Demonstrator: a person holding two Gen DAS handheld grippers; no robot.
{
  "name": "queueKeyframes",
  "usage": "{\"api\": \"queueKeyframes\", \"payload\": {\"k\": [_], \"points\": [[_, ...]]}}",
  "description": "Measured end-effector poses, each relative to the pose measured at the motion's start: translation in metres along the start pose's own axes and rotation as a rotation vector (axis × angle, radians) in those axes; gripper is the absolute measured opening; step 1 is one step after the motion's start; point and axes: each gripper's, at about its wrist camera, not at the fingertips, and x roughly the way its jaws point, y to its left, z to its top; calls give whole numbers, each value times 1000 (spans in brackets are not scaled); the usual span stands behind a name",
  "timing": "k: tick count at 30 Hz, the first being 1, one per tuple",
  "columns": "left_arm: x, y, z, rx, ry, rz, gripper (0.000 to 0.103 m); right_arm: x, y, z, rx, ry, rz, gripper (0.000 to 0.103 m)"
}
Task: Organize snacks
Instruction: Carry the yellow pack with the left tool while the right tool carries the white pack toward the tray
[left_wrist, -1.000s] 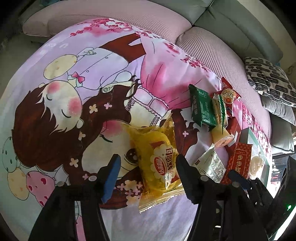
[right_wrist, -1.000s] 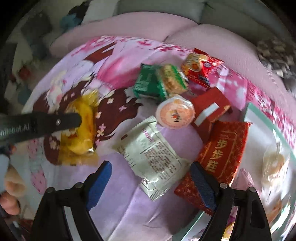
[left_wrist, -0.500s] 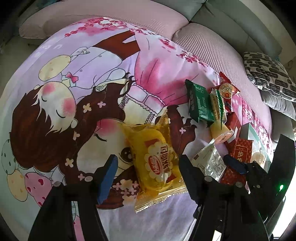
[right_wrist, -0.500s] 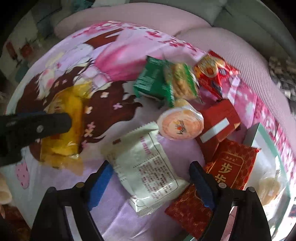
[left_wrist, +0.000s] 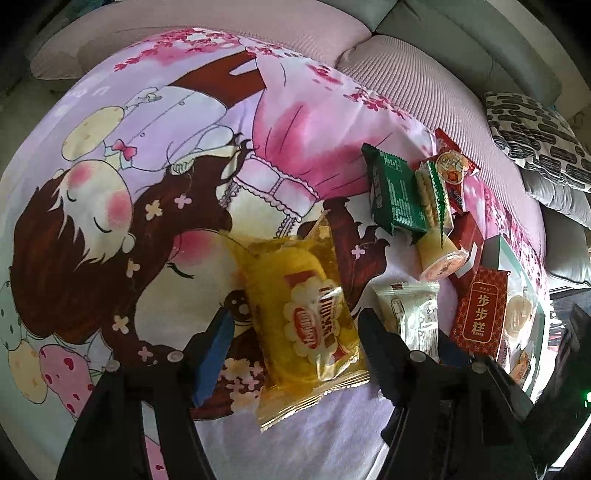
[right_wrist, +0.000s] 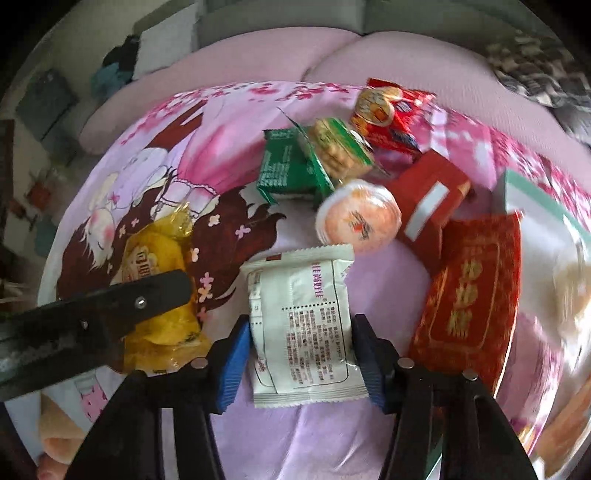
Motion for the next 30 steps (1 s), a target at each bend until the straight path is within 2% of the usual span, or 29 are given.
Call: {"api": "queueKeyframes", "payload": {"k": [4,9,15,18,30], "points": [[13,-3,-2,6,26,22,70,-2,9,-10,12,-11,-40,58],[20,-9,-3,37,17,72,70,4,23,-12,-43,-30,-120,58],[21,-13,-3,48,-2,114,54,6,24,-9,-45,-42,-138,58],[21,-6,-1,29,-9,96,53,6,22,-10,-33,-49,-135,58],[22,-9,5,29,-25,119,53,6,22,-11,-6,-78,-137,55]]}}
